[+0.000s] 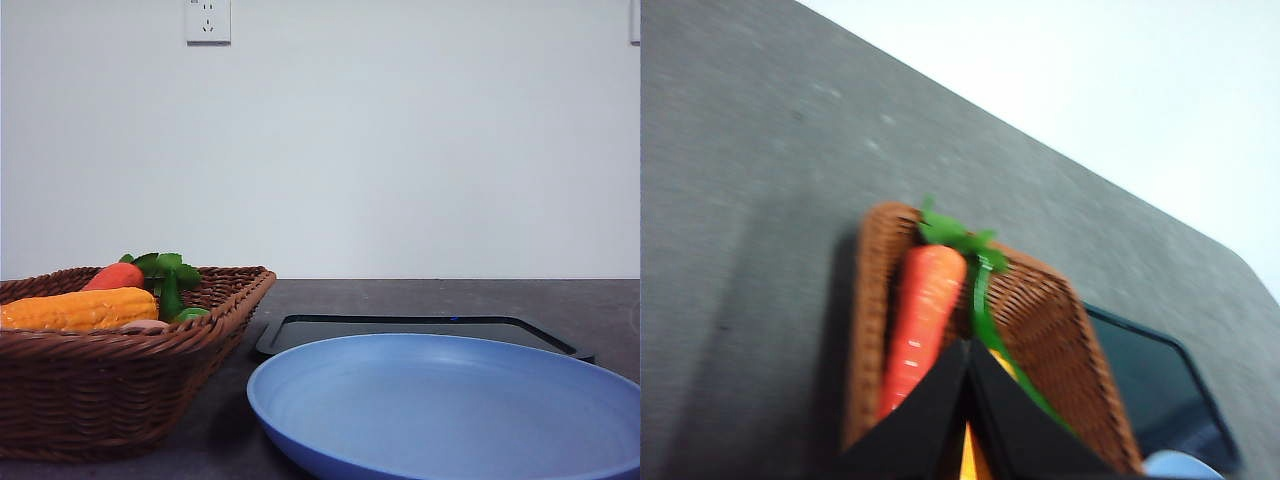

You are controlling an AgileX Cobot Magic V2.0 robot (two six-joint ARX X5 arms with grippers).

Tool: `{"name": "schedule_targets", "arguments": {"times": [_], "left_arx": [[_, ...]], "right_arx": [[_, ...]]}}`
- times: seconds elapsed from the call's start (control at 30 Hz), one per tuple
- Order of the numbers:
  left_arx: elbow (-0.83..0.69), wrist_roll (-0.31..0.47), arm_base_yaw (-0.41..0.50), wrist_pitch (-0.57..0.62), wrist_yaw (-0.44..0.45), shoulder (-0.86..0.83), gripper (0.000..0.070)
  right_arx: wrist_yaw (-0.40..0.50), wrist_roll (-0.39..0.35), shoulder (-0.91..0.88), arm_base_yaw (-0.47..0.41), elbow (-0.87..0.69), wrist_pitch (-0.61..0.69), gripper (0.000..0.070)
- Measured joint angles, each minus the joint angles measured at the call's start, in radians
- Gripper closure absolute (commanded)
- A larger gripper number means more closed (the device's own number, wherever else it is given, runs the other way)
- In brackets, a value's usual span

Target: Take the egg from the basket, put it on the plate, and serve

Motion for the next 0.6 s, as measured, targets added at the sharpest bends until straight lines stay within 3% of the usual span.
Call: {"name": "schedule_targets", "arguments": {"times": [0.23, 0.6], "left_arx": [[0.161, 0.044, -0.011, -0.038, 0.140, 0.209, 0.0700], [0.427, 0.265, -0.130, -0.324, 0.216, 0.549, 0.0700]], "right_arx": [[-0.035, -0.061, 0.157, 0.000, 0.178, -0.099, 0.0700], [-0.249, -0.191, 0.456, 0.000, 0.397, -0.389, 0.0700]]}}
